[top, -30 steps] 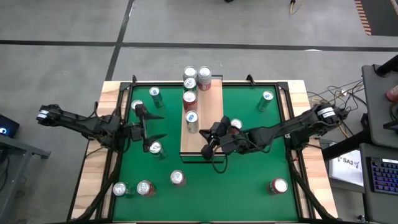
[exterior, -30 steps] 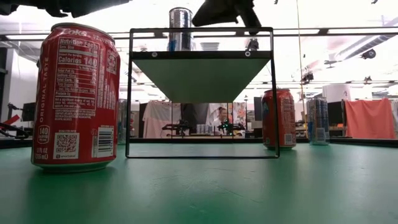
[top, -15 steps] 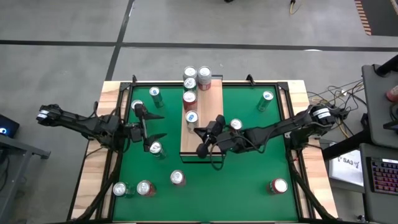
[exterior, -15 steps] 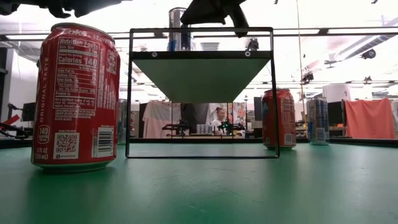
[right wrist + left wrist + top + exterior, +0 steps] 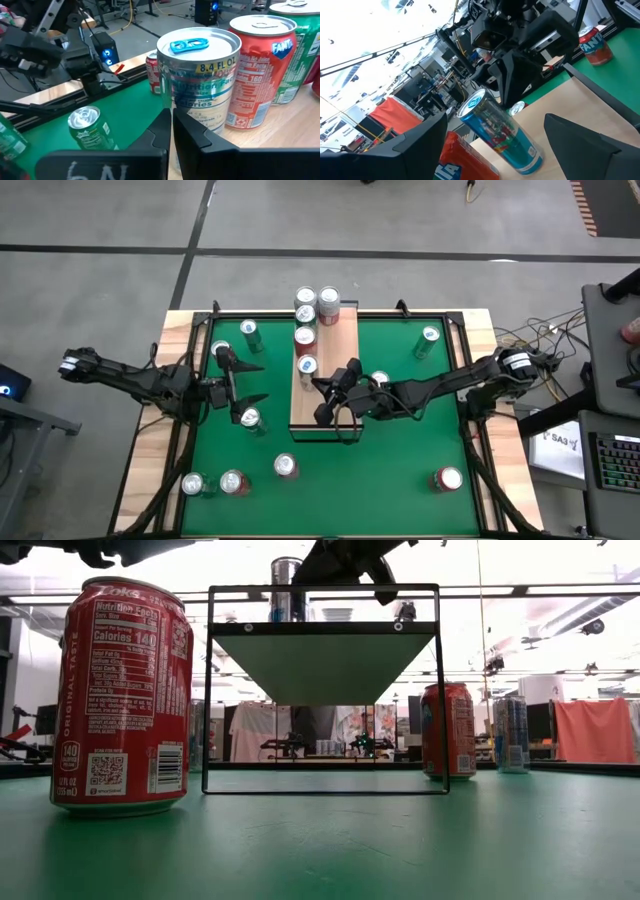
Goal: Place canned beverage on shelf
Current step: Put the blue can on the shelf
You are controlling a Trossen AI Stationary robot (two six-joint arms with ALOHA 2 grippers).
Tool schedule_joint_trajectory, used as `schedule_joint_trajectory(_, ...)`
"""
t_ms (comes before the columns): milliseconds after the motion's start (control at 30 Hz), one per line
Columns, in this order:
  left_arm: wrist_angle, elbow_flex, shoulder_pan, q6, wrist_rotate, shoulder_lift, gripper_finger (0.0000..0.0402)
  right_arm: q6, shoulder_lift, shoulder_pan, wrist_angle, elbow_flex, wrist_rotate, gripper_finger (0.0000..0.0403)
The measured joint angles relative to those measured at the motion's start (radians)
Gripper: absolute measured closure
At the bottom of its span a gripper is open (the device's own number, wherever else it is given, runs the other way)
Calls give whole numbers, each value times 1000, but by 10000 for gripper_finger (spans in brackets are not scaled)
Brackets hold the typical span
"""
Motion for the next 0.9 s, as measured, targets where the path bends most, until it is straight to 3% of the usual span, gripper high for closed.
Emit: schedule_joint_trajectory(900,0,0,0,-60,0,21,83,-86,64,-36,63,-1,-51,390)
